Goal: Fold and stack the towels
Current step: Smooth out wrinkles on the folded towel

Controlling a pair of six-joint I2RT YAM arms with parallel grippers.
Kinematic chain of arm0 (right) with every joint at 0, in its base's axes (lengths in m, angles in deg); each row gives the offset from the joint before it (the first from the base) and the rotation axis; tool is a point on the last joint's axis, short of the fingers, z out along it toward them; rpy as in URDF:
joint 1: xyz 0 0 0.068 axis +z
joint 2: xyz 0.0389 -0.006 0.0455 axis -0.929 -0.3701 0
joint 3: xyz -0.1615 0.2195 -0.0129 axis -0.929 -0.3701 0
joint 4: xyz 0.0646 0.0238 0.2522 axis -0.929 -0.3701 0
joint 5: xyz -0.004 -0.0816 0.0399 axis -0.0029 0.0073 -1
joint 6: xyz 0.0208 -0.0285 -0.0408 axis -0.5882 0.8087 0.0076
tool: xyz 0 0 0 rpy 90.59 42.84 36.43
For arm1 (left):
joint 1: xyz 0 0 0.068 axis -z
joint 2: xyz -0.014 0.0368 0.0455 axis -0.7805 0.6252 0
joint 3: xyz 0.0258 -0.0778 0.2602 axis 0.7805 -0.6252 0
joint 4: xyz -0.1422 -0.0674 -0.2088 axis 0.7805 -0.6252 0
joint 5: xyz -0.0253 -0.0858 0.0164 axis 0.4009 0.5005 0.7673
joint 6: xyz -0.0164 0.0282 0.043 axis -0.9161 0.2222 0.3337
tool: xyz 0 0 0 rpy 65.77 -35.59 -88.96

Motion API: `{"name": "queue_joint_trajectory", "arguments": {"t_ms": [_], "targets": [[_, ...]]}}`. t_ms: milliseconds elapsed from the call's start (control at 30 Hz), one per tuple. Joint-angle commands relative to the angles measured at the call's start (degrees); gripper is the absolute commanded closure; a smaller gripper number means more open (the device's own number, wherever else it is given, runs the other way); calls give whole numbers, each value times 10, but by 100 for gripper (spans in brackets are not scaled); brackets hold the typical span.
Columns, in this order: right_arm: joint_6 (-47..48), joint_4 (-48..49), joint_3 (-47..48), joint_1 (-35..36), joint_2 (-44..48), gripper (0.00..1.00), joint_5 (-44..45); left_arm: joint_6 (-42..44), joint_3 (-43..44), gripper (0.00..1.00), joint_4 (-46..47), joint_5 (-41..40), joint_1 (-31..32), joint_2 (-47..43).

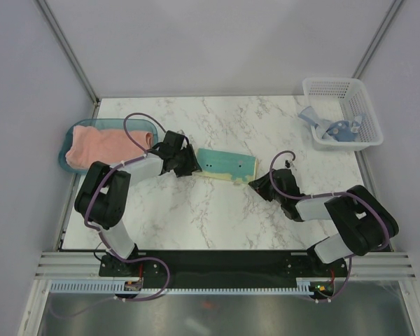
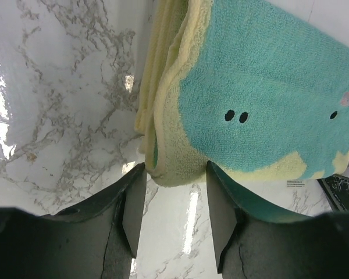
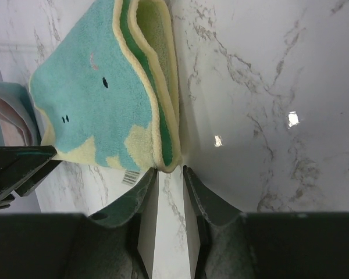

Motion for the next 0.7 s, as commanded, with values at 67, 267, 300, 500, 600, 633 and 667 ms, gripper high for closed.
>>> {"name": "queue_joint_trajectory", "arguments": {"t_ms": [67, 267, 300, 500, 600, 633, 667], "targets": [[-10, 34, -8, 9, -13, 70, 25, -23, 3, 58, 22, -11, 2, 3], [-1, 25, -10, 9, -14, 74, 51, -9, 25, 94, -6, -32, 0, 11], [1, 25, -10, 9, -13, 75, 51, -9, 28, 97, -11, -32, -1, 11], [28, 10, -19, 9, 38, 75, 25, 10, 36, 98, -26, -40, -6, 17], [71, -60, 3, 9, 96, 73, 22, 10, 32, 96, -25, -40, -10, 21], [82, -78, 11, 9, 109, 73, 25, 10, 32, 95, -24, -37, -11, 23], [105, -106, 20, 9, 128, 73, 30, 11, 34, 94, -26, -34, -15, 24]]}}
